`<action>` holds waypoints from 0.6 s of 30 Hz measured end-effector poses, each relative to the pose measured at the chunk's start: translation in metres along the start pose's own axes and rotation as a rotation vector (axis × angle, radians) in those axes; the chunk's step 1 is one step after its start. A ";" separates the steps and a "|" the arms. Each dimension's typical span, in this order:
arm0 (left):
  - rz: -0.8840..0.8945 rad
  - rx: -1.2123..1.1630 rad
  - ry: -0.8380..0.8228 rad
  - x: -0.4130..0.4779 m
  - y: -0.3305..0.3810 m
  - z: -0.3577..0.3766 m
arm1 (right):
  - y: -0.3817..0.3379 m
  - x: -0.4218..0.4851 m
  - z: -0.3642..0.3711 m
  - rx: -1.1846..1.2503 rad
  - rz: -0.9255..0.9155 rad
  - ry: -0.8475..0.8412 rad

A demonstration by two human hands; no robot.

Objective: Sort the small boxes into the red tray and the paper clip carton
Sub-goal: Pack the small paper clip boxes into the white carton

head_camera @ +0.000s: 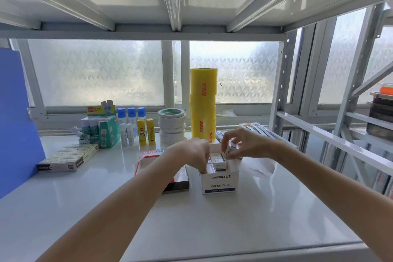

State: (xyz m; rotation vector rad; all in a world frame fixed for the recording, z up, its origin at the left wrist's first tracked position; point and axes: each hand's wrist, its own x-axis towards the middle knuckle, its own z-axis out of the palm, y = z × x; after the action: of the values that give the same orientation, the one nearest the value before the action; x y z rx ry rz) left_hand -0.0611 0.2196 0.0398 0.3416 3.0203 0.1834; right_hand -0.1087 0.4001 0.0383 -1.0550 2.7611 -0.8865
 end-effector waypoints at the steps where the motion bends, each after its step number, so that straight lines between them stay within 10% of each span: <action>1: 0.001 -0.002 0.004 0.000 0.000 0.000 | 0.002 0.000 0.004 0.025 0.000 0.067; 6: 0.008 -0.032 0.018 -0.001 -0.002 0.001 | 0.012 -0.001 0.031 0.027 0.123 0.343; 13: 0.010 -0.048 0.021 -0.002 -0.003 0.001 | 0.008 -0.010 0.008 0.299 0.428 0.171; 18: 0.002 -0.079 0.018 0.000 -0.005 0.002 | -0.007 -0.013 -0.007 0.316 0.225 0.137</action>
State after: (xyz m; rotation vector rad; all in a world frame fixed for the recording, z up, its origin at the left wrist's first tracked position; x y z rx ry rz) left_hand -0.0615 0.2147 0.0368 0.3374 3.0204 0.3062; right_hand -0.0966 0.4074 0.0463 -0.6415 2.6476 -1.3424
